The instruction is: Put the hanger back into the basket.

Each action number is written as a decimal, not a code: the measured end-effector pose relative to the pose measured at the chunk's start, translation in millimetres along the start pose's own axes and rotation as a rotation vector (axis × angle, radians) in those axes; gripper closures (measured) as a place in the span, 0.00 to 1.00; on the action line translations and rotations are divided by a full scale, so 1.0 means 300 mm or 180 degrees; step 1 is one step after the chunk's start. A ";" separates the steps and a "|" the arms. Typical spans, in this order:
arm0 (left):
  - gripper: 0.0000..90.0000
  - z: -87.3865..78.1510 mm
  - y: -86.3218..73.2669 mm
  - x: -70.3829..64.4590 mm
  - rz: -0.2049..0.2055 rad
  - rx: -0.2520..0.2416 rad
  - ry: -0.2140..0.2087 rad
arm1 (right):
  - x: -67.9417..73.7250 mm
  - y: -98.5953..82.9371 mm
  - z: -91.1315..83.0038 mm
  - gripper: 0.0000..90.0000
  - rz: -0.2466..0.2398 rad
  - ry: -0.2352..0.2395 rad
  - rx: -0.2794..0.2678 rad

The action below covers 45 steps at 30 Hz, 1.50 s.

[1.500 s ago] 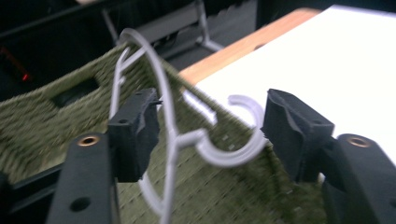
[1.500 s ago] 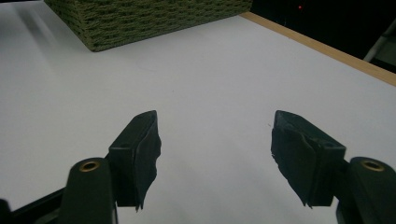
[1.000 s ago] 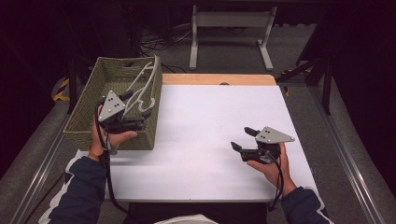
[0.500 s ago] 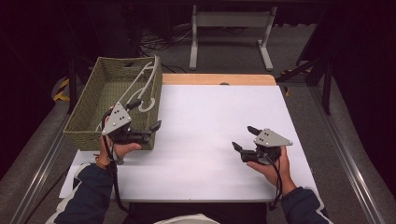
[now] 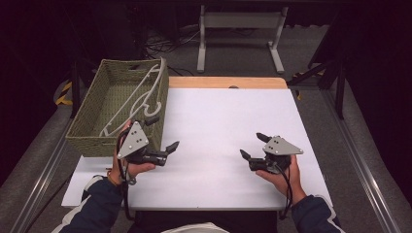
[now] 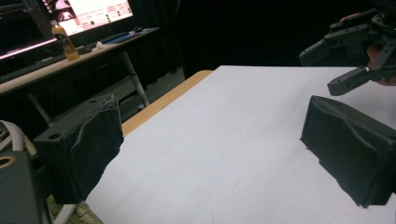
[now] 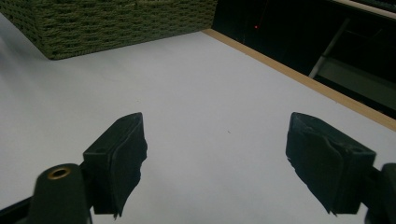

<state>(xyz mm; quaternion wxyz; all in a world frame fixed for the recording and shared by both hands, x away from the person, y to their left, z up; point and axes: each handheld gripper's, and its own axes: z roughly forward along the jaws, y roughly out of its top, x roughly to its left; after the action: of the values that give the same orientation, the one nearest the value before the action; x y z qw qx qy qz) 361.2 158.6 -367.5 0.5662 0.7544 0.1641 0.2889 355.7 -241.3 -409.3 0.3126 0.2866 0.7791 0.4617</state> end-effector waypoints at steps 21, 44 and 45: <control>0.05 -0.021 -0.150 -0.050 -0.0090 0.0289 -0.0071 | 0.066 -0.031 -0.037 0.11 -0.0081 -0.0228 -0.0119; 0.02 -0.134 -0.279 0.006 -0.0374 0.0537 0.0262 | 0.092 -0.055 -0.026 0.11 -0.0224 -0.0289 -0.0058; 0.02 -0.133 -0.278 0.006 -0.0353 0.0550 0.0264 | 0.091 -0.055 -0.026 0.11 -0.0227 -0.0289 -0.0058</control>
<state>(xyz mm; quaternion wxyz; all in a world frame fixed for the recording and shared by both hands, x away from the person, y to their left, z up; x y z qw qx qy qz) 344.3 215.3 -438.5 0.5069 0.7775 0.2532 0.2728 329.5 -232.2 -427.1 0.3664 0.2765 0.7696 0.4438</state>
